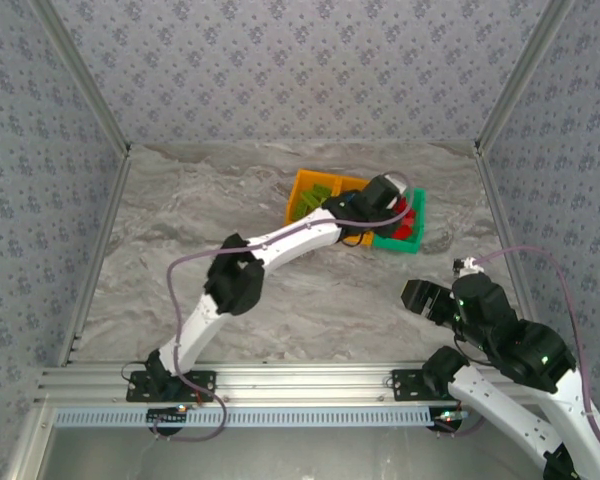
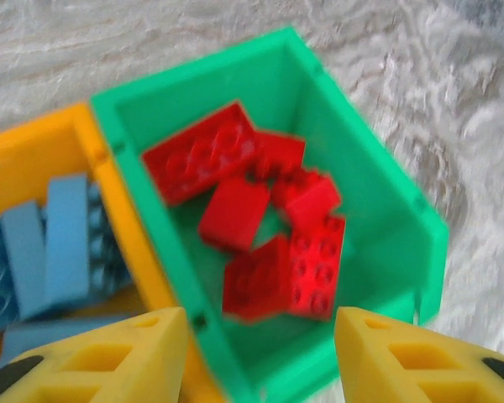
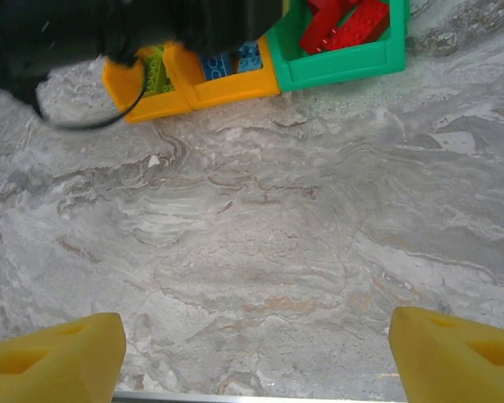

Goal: Sort the legos into containers by color

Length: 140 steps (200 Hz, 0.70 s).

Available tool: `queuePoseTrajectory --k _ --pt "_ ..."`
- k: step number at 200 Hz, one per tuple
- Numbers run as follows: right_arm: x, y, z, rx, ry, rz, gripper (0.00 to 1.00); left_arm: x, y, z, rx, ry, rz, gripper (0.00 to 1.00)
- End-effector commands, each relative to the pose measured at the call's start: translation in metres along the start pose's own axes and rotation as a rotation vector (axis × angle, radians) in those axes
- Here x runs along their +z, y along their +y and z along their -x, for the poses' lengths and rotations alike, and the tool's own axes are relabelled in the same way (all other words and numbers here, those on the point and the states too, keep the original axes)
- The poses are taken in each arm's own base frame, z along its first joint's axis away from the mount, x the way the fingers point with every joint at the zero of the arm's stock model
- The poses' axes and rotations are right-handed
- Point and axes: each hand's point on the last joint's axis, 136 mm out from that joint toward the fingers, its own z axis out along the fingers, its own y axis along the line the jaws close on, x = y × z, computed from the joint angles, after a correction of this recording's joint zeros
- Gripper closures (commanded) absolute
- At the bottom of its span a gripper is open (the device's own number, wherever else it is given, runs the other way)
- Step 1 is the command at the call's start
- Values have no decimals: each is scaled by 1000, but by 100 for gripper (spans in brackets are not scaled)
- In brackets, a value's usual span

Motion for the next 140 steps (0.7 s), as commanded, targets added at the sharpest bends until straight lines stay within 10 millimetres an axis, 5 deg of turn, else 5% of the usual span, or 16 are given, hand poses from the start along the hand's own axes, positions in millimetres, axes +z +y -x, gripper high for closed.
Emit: queuePoseTrajectory --k 1,31,65,98,118,140 --pt "1 -16 -1 11 -15 -67 14 -86 8 48 -28 -247 -26 50" --pt "14 -24 5 -33 -71 -119 10 -172 53 16 -33 -351 97 46" --pt "39 -49 34 -141 -286 -292 0 -245 123 -48 17 -384 368 35" --pt "69 -68 74 -298 -565 -483 0 -284 201 -120 -42 -332 623 20" --pt "111 -77 80 -376 -579 -431 0 -300 231 -153 -106 -355 677 13" --pt "129 -97 101 -304 -596 -386 0 -313 257 -179 -165 -407 709 5"
